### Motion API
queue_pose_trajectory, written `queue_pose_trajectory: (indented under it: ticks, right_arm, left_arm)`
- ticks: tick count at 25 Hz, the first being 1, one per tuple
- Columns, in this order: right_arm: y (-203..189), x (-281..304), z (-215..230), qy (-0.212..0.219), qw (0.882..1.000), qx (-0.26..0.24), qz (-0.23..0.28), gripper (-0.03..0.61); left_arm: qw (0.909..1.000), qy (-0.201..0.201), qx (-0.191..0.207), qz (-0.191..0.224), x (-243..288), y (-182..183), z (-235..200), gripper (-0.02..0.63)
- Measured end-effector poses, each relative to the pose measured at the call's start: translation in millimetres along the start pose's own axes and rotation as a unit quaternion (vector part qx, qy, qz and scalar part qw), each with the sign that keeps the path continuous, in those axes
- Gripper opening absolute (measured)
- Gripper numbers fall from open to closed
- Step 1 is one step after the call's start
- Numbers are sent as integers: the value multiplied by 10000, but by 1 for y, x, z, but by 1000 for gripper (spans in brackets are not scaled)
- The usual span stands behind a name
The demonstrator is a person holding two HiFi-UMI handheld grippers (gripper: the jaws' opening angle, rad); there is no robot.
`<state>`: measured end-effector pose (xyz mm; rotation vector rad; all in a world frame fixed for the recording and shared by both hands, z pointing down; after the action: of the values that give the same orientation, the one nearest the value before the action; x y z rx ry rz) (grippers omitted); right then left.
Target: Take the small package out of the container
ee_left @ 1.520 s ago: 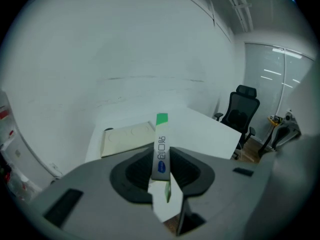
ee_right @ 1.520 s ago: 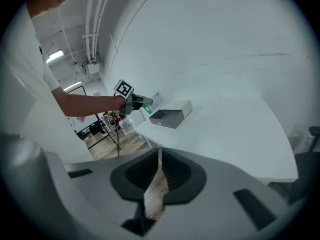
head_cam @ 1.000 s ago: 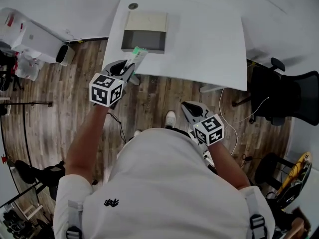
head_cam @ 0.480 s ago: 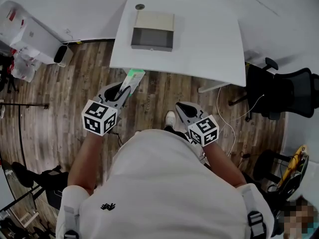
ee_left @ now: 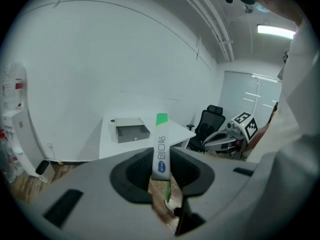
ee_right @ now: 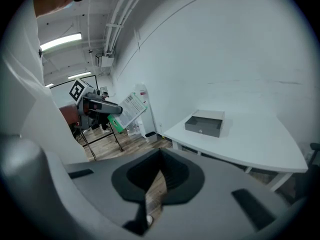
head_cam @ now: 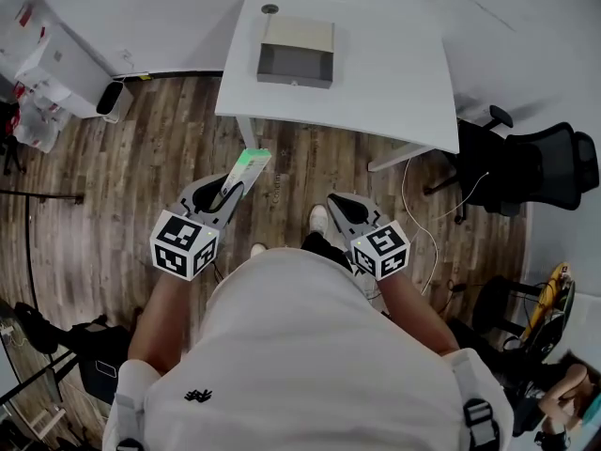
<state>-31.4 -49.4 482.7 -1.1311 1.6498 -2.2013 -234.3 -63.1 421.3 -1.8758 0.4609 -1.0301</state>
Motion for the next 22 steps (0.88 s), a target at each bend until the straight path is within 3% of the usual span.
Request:
queue_pose_trajectory:
  ticks: [10,22]
  right_arm:
    - [-4,-12,-39,-109,9999,-104,37,6]
    - [-4,-10,-54,-127,9997,-174,88,6]
  left_arm:
    - [9999,-143,-13,-40,-33,-29,11,97]
    - [9998,-215,51,13,-42,-33,14,97]
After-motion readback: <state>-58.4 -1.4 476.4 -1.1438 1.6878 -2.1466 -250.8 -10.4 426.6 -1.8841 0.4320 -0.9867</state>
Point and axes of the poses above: the fingertips, and each gripper's own axes: x forward along the fingers, z to its right, y out of its top, the point moved 2 cm from there along -x, backward along the fingers, and after that the axes turned 6 degrees about -x, right-handed, at the moved point
